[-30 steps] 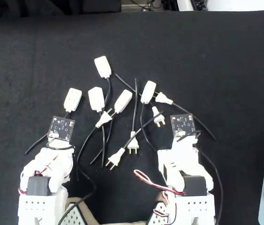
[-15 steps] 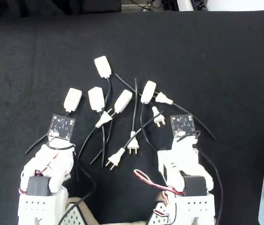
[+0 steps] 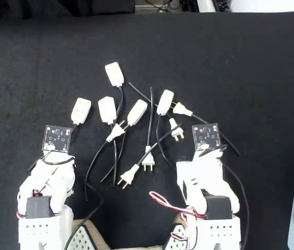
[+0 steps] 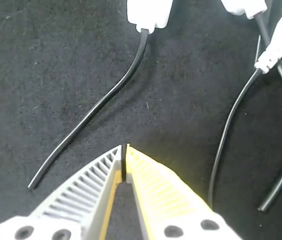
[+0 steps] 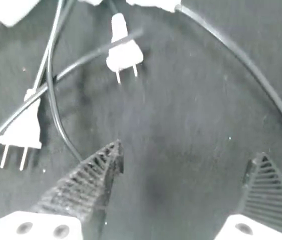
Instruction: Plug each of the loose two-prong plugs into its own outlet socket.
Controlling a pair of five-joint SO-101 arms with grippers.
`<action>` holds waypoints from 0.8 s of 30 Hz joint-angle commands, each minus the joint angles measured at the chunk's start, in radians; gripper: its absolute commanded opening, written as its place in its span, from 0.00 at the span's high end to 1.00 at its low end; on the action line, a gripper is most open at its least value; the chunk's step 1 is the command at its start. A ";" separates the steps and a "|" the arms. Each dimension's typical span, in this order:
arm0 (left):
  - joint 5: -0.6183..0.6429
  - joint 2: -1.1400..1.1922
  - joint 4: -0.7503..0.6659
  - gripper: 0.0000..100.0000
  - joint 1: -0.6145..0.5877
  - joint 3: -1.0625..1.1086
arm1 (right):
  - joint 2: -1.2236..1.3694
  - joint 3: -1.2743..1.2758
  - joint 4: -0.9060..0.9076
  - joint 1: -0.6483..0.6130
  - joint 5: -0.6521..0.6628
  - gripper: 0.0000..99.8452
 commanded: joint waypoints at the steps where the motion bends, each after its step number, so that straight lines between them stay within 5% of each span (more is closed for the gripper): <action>1: 0.006 -0.005 -0.014 0.97 -0.007 -0.050 | -0.064 -0.033 -0.043 0.003 -0.006 0.61; 24: -0.002 -0.005 -0.018 0.97 -0.008 -0.028 | -0.062 -0.174 -0.032 0.008 0.149 0.61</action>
